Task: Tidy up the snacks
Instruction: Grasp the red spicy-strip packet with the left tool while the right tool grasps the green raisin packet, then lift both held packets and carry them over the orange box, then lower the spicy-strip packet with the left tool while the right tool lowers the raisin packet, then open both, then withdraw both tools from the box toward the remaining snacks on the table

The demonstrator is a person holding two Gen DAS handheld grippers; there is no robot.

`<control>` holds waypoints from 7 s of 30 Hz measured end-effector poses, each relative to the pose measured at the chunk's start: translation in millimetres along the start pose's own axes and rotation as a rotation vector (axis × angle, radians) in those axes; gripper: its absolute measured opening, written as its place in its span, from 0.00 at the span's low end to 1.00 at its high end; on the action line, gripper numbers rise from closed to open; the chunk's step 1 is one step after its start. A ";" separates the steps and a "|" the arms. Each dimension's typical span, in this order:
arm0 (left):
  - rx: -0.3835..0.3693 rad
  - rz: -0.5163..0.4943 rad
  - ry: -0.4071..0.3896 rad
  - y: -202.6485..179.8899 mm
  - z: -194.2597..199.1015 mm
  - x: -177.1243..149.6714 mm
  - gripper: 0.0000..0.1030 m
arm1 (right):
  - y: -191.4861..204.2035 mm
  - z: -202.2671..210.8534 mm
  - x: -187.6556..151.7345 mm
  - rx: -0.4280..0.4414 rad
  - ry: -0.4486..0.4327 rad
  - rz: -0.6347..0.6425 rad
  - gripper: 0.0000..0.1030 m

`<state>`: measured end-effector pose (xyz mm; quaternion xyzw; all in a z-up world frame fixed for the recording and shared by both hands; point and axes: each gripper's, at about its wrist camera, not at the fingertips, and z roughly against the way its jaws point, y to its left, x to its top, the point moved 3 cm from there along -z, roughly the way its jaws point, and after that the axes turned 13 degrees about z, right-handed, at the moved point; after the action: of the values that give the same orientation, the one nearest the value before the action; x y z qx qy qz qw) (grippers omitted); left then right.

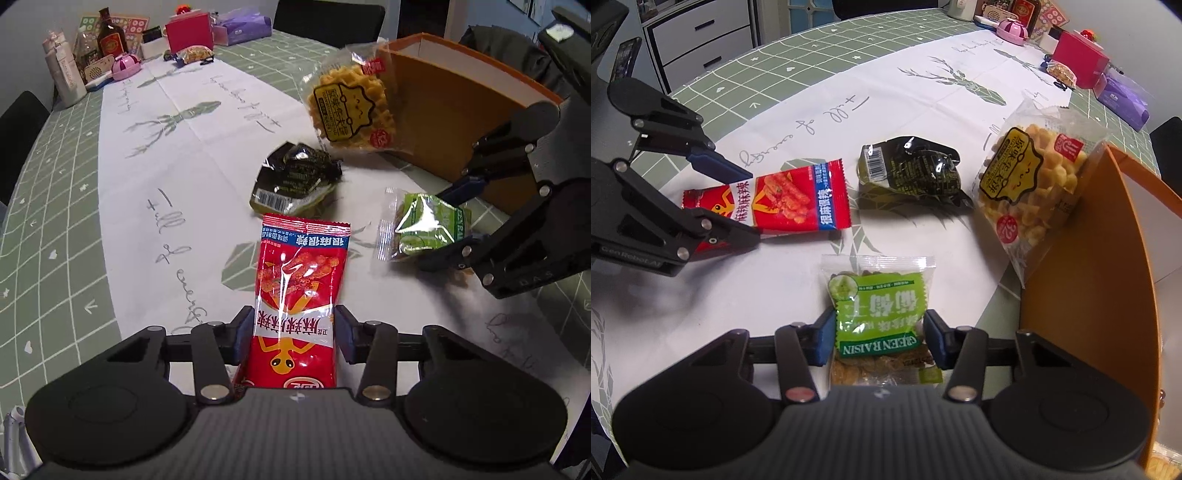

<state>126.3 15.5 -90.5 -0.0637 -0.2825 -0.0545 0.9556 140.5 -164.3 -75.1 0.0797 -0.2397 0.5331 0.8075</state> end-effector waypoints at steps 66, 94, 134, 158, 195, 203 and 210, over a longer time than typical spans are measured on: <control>-0.195 -0.095 -0.221 -248.3 -12.7 127.0 0.51 | -155.7 150.5 -144.1 -0.411 -0.051 -0.441 0.46; -0.116 -0.083 -0.104 -251.8 -57.0 116.2 0.51 | -169.7 107.2 -159.9 -0.385 0.083 -0.440 0.47; -0.093 -0.043 -0.149 -236.1 -46.3 119.4 0.57 | -163.4 106.5 -148.5 -0.418 0.030 -0.424 0.47; -0.131 -0.037 -0.195 -222.5 -20.4 117.3 0.60 | -159.1 119.5 -131.4 -0.426 -0.021 -0.427 0.47; -0.021 0.100 -0.269 -98.3 30.8 104.0 0.65 | -100.0 106.1 -23.7 -0.385 -0.100 -0.278 0.48; 0.014 0.143 -0.253 -70.3 27.3 95.7 0.67 | -97.2 97.6 -1.9 -0.445 -0.109 -0.271 0.48; 0.044 0.156 -0.239 -52.7 20.8 91.9 0.69 | -91.8 93.1 23.6 -0.454 -0.163 -0.243 0.49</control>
<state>184.6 -39.5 -18.1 -0.0703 -0.3895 0.0340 0.9177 202.4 -219.1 28.9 -0.0325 -0.4060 0.3566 0.8408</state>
